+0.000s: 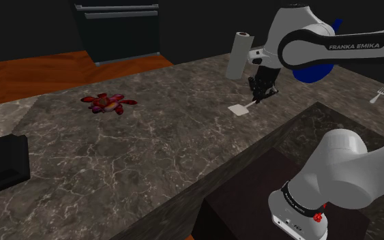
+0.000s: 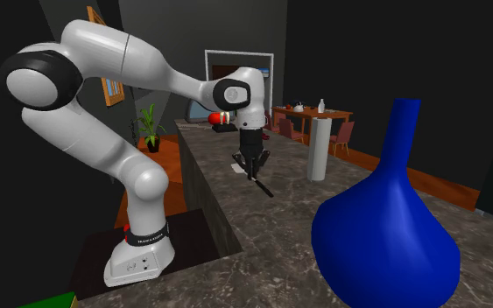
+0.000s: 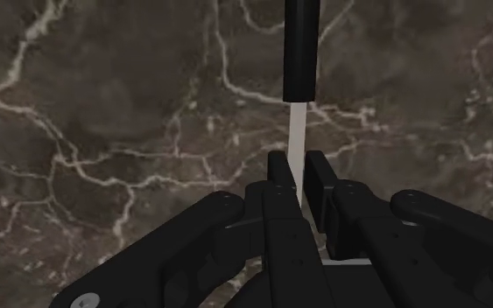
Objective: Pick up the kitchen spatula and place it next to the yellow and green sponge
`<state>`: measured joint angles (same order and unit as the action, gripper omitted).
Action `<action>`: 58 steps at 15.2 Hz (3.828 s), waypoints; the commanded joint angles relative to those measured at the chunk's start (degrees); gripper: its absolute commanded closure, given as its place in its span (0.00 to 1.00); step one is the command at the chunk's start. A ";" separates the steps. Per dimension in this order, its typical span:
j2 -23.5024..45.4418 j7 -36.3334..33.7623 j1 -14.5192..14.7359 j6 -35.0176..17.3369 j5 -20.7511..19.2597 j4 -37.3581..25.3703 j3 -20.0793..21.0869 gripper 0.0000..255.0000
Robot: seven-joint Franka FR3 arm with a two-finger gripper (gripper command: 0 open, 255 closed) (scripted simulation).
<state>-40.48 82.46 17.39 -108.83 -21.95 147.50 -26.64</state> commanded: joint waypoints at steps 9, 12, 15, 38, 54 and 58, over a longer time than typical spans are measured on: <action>-0.99 0.64 0.57 7.46 1.78 -6.46 2.10 1.00; -0.99 0.89 0.76 9.71 2.29 -8.70 2.66 1.00; -0.86 1.14 0.95 11.91 2.77 -11.02 3.19 1.00; -18.22 27.59 -12.80 23.38 -15.61 -13.25 -13.96 1.00; -16.68 49.87 -11.52 25.29 -27.64 -31.90 -32.27 1.00; -15.59 55.33 -8.51 25.53 -29.84 -38.99 -37.54 1.00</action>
<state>-56.23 136.31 8.24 -83.37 -51.19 110.21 -62.89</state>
